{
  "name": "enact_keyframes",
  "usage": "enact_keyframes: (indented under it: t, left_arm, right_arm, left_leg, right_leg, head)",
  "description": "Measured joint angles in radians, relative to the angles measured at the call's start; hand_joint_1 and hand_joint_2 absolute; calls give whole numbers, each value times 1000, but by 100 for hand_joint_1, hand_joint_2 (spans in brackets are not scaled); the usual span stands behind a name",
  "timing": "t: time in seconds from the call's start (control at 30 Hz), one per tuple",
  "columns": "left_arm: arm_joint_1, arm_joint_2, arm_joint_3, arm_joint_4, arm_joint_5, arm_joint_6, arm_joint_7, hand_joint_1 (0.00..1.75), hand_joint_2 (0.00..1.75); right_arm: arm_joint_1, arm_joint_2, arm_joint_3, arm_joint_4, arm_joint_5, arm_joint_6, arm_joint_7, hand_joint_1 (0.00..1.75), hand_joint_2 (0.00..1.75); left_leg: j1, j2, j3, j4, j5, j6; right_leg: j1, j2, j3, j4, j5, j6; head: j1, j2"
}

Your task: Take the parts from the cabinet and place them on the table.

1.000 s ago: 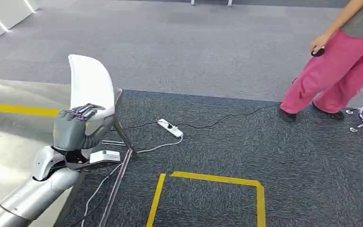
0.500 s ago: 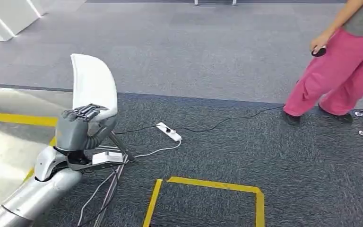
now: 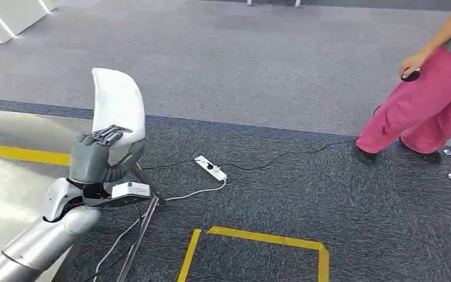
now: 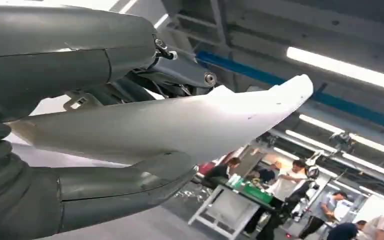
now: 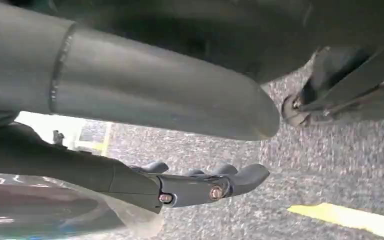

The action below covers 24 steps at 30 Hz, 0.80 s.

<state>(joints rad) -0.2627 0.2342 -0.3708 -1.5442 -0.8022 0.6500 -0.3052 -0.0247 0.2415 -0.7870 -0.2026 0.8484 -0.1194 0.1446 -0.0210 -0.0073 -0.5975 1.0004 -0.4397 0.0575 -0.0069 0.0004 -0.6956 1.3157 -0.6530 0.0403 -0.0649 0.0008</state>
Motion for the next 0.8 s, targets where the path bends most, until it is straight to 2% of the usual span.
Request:
enact_keyframes:
  t: [0.03,0.07,0.1,0.13,0.17,0.2,0.27,0.33,0.37,0.4,0.43,0.47,0.5,0.53,0.57,0.6,0.63,0.67,0.7,0.77,0.8]
  left_arm:
    - [0,-1,-2,0,17,-9,-2,175,175]
    - [1,-3,-3,0,29,-12,-3,175,175]
    - [0,-5,-3,0,39,-17,-5,175,175]
    - [-1,-6,-3,0,51,-28,-9,175,175]
    - [-3,-7,-2,0,59,-30,-13,175,175]
    - [-4,-6,0,-1,60,-32,-13,175,175]
    - [-4,-8,3,-1,65,-33,-16,175,175]
    - [-4,-6,5,-2,66,-33,-16,175,175]
    - [-6,-6,6,-2,66,-33,-16,175,175]
    - [-7,-6,8,-2,66,-33,-16,175,175]
    - [-5,-5,8,-2,66,-34,-16,175,175]
    - [-2,-6,8,-2,66,-35,-16,175,175]
    - [0,-5,8,-2,66,-37,-16,175,175]
    - [0,-5,8,-2,66,-38,-16,175,175]
    - [0,-5,8,-2,66,-38,-16,175,175]
    - [-1,-5,9,-2,65,-38,-16,175,175]
    - [-1,-5,10,-2,65,-38,-17,175,175]
    - [-2,-5,11,-2,65,-39,-17,175,175]
    - [-4,-5,11,-3,64,-40,-17,175,175]
    - [-2,-5,12,-3,61,-40,-17,175,175]
    - [-3,-5,14,-3,61,-40,-17,175,175]
  right_arm:
    - [1,-1,-1,-1,0,0,0,0,0]
    - [3,-1,-1,-1,0,-1,-1,0,0]
    - [4,-1,-1,-2,0,-1,-1,0,0]
    - [3,-1,-2,-2,0,-1,-2,0,0]
    - [2,1,-2,-1,0,0,-2,0,0]
    - [1,1,-2,-2,1,0,-3,0,0]
    - [2,0,-2,-2,1,0,-3,0,0]
    - [3,0,-3,-2,1,0,-2,0,0]
    - [4,0,-3,-2,1,0,-3,0,0]
    - [3,0,-3,-2,1,0,-3,0,0]
    - [3,0,-3,-2,1,1,-3,0,0]
    - [3,0,-3,-2,1,1,-3,0,0]
    - [3,0,-3,-2,1,1,-2,0,0]
    - [4,0,-3,-2,1,1,-2,0,0]
    - [4,0,-3,-2,1,0,-3,0,0]
    - [4,0,-3,-2,2,0,-3,0,0]
    - [4,0,-4,-2,2,0,-3,0,0]
    - [4,0,-5,-2,2,-2,-4,0,0]
    - [3,0,-7,-2,2,-3,-5,0,0]
    - [3,0,-9,-2,2,-5,-7,0,0]
    - [3,0,-10,-2,2,-5,-7,0,0]
  left_leg:
    - [2,-2,7,2,-6,-3]
    - [3,-4,14,4,-13,-7]
    - [6,-6,22,11,-22,-13]
    - [8,-6,23,19,-31,-20]
    - [1,-8,17,27,-36,-27]
    - [2,-9,10,33,-36,-29]
    - [3,-9,12,28,-34,-34]
    - [5,-6,9,43,-49,-44]
    - [7,-4,-8,80,-74,-51]
    - [11,-4,-43,159,-115,-58]
    - [14,-4,-72,221,-143,-60]
    - [17,-4,-121,319,-178,-64]
    - [20,-3,-142,352,-179,-65]
    - [23,-3,-137,336,-155,-66]
    - [26,-3,-113,279,-112,-65]
    - [28,-1,-69,181,-56,-64]
    - [29,2,-27,91,-12,-62]
    - [24,6,-4,55,-27,-62]
    - [21,3,-1,32,-28,-59]
    - [17,2,-4,38,-31,-54]
    - [16,0,-3,33,-28,-48]
  right_leg:
    - [-1,0,-4,-32,46,2]
    - [-3,0,14,-94,101,4]
    - [-5,0,53,-202,173,6]
    - [-6,1,77,-261,191,9]
    - [-4,8,93,-274,173,8]
    - [-4,11,93,-278,172,-6]
    - [0,11,90,-276,171,-18]
    - [-7,8,96,-284,175,-31]
    - [-7,7,99,-284,173,-37]
    - [-7,6,101,-284,171,-40]
    - [-7,5,101,-284,170,-42]
    - [-6,3,102,-284,169,-43]
    - [-6,2,103,-284,167,-43]
    - [-6,2,105,-284,166,-43]
    - [-6,2,108,-284,164,-42]
    - [-7,2,113,-284,162,-40]
    - [-7,2,118,-284,160,-36]
    - [-3,2,119,-285,157,-31]
    - [-2,3,116,-282,156,-25]
    - [-5,-2,117,-289,157,-14]
    - [-6,-3,122,-294,158,-6]
  head:
    - [0,0]
    - [0,0]
    - [0,0]
    - [0,0]
    - [5,0]
    - [3,0]
    - [-3,0]
    - [-5,0]
    - [-11,0]
    - [-9,0]
    - [-10,0]
    - [-10,0]
    - [-10,0]
    - [-10,0]
    - [-10,0]
    - [-10,0]
    - [-10,0]
    - [-9,0]
    - [-10,0]
    - [-10,0]
    - [-8,0]
